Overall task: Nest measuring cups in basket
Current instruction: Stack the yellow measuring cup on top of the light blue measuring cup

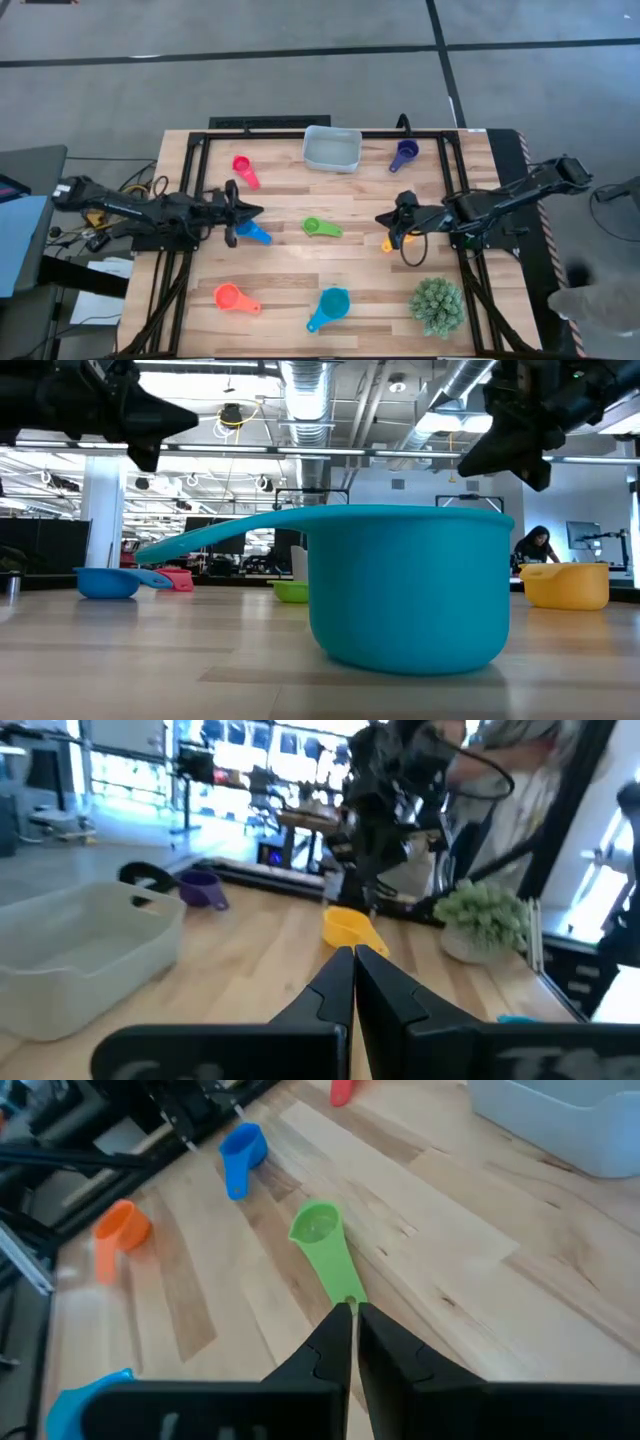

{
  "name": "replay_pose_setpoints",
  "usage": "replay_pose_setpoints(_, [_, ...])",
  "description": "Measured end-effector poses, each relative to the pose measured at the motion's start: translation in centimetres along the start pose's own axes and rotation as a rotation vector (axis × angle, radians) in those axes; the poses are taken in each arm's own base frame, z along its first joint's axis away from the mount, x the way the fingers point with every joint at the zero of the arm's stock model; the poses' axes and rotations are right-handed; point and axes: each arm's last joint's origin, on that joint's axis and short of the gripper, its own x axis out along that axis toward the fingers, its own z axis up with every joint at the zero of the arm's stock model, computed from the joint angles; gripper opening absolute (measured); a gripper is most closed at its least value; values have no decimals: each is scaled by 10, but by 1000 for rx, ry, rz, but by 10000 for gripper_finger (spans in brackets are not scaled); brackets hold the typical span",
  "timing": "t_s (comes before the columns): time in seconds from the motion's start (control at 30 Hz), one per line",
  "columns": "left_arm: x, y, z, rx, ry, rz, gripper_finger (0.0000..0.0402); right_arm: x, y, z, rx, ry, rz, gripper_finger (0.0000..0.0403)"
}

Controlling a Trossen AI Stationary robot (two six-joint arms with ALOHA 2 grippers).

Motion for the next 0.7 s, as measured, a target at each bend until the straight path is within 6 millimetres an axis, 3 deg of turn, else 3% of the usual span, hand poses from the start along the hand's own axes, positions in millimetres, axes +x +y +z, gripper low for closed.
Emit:
replay_pose_setpoints(0.13, [21, -14, 2, 15, 58, -24, 13, 7, 5, 0, -13, 19, -11, 63])
replay_pose_setpoints(0.33, [60, -33, -2, 4, 161, -5, 79, 10, 6, -3, 14, 70, 9, 100])
replay_pose_setpoints(0.53, [104, -53, -18, -24, 261, 1, 142, 7, 2, -8, 73, 179, 6, 155])
replay_pose_setpoints(0.7, [138, -76, -37, -20, 346, -74, 161, -3, 1, -14, 93, 297, -150, 169])
